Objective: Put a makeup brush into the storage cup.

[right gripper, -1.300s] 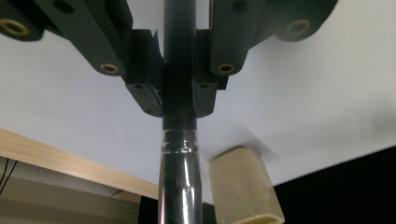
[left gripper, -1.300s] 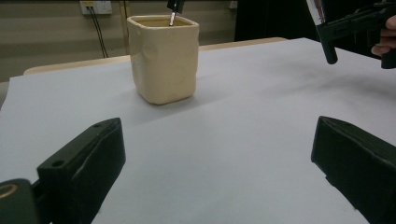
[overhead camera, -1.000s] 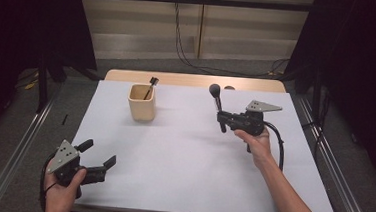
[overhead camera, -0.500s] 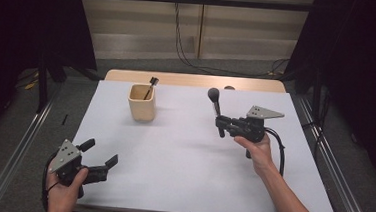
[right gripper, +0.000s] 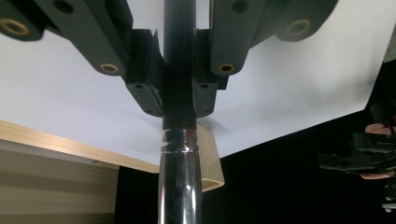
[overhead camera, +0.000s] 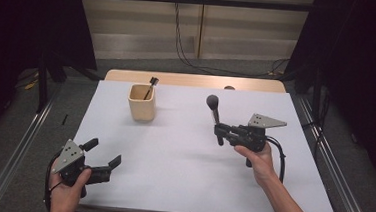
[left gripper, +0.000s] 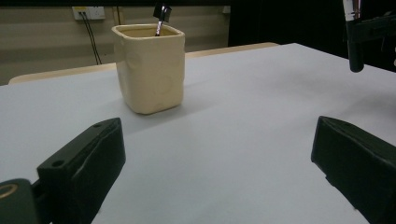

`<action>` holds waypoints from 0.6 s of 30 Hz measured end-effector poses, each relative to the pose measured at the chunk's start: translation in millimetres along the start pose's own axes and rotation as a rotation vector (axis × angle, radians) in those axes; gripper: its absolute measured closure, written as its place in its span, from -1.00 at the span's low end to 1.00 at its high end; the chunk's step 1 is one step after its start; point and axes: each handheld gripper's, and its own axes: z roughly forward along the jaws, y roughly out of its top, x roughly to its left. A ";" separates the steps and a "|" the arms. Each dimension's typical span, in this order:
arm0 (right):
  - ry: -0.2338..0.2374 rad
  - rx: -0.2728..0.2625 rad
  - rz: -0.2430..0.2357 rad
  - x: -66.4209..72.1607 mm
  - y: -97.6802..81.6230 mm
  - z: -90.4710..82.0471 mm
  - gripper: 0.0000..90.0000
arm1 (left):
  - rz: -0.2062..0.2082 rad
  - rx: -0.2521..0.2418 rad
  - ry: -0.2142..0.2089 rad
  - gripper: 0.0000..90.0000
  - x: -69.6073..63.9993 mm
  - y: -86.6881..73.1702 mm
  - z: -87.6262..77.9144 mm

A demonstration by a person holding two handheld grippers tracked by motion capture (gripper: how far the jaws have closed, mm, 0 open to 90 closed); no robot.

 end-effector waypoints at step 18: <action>0.069 0.014 -0.011 18.8 -7.5 8.2 0.68 | 0.039 0.001 -0.084 -0.94 -19.2 14.1 23.3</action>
